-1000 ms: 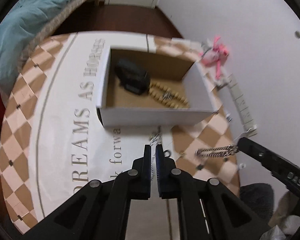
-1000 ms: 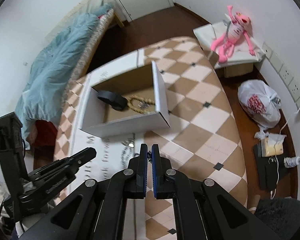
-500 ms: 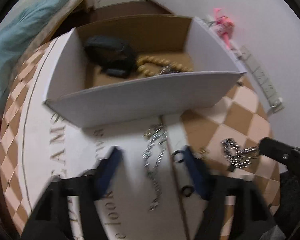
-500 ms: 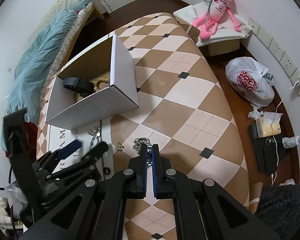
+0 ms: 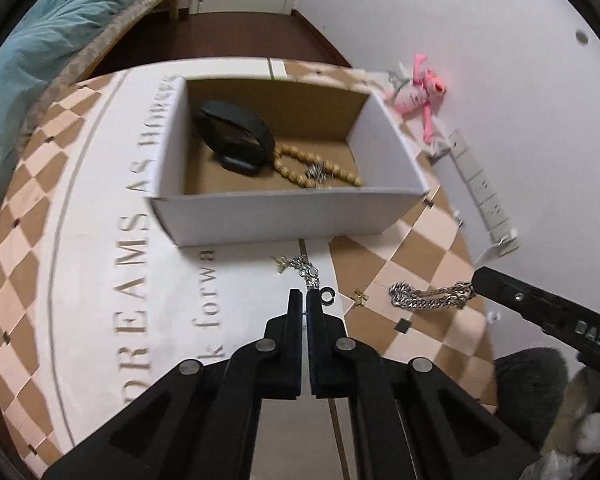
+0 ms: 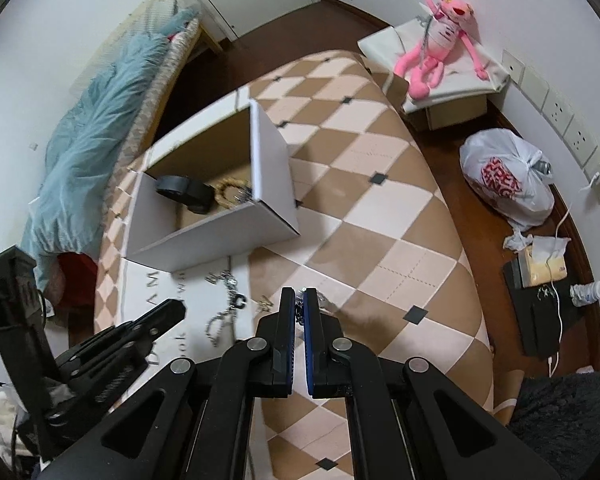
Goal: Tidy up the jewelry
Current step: 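Grasp the silver chain necklace with the left gripper while the right holds the bracelet, then carry both chains over the white box and release them inside, then move both grippers back toward the small gold charms on the table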
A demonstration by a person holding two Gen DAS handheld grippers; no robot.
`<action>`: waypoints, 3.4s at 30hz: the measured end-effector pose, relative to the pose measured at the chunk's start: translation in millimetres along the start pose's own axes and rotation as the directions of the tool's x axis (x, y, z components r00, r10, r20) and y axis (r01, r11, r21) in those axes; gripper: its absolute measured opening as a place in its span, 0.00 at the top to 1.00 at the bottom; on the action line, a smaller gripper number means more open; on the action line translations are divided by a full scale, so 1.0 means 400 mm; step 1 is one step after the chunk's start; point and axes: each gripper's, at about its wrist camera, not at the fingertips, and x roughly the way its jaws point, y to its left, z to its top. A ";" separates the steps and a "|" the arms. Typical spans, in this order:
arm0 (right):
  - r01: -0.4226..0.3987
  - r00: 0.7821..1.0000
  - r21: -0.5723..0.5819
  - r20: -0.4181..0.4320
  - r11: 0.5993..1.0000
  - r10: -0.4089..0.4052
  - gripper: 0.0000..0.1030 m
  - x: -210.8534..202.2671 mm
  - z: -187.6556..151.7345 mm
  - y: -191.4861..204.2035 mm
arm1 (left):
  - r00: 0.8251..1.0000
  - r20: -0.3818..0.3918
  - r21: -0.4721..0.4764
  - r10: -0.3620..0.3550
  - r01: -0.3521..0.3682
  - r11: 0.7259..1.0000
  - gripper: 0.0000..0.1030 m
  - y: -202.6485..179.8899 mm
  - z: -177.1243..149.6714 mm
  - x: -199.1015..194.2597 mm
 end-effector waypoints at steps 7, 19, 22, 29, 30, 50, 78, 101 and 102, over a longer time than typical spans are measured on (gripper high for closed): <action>-0.018 0.999 -0.028 0.031 0.999 0.019 0.96 -0.041 0.018 0.028 | 0.999 0.038 -0.010 -0.031 0.031 0.999 1.00 0.010 0.027 -0.042; 0.036 0.999 0.024 -0.018 0.999 -0.035 0.96 0.027 -0.023 -0.041 | 0.987 -0.078 0.150 0.144 -0.131 0.980 0.47 -0.045 -0.049 0.141; 0.053 0.997 0.028 -0.059 0.998 -0.051 0.96 0.060 -0.030 -0.060 | 0.979 -0.069 0.220 0.193 -0.174 0.960 0.47 -0.078 -0.048 0.155; 0.071 0.991 0.027 -0.117 0.997 -0.067 0.96 0.122 -0.051 -0.077 | 0.982 -0.088 0.310 0.167 -0.132 0.941 0.99 -0.128 -0.030 0.163; 0.072 0.991 0.025 -0.116 0.997 -0.069 0.96 0.123 -0.052 -0.075 | 0.983 -0.091 0.303 0.160 -0.126 0.945 0.99 -0.125 -0.028 0.163; -0.130 0.990 -0.081 0.034 0.988 0.133 0.96 -0.125 0.064 0.089 | 0.995 0.066 0.067 -0.077 0.073 0.995 0.99 -0.048 0.073 -0.119; 0.102 0.974 -0.307 -0.165 0.946 -0.158 0.93 0.223 0.409 0.266 | 0.995 -0.073 -0.084 0.072 -0.078 0.993 0.95 0.121 0.328 0.021; 0.274 0.953 -0.295 -0.045 0.916 -0.300 0.05 0.146 0.215 0.192 | 0.943 0.019 -0.031 0.333 -0.333 0.943 0.01 0.103 0.220 0.002; 0.278 0.953 -0.295 -0.037 0.914 -0.302 0.05 0.139 0.213 0.193 | 0.942 0.023 -0.031 0.334 -0.334 0.942 0.01 0.100 0.218 -0.004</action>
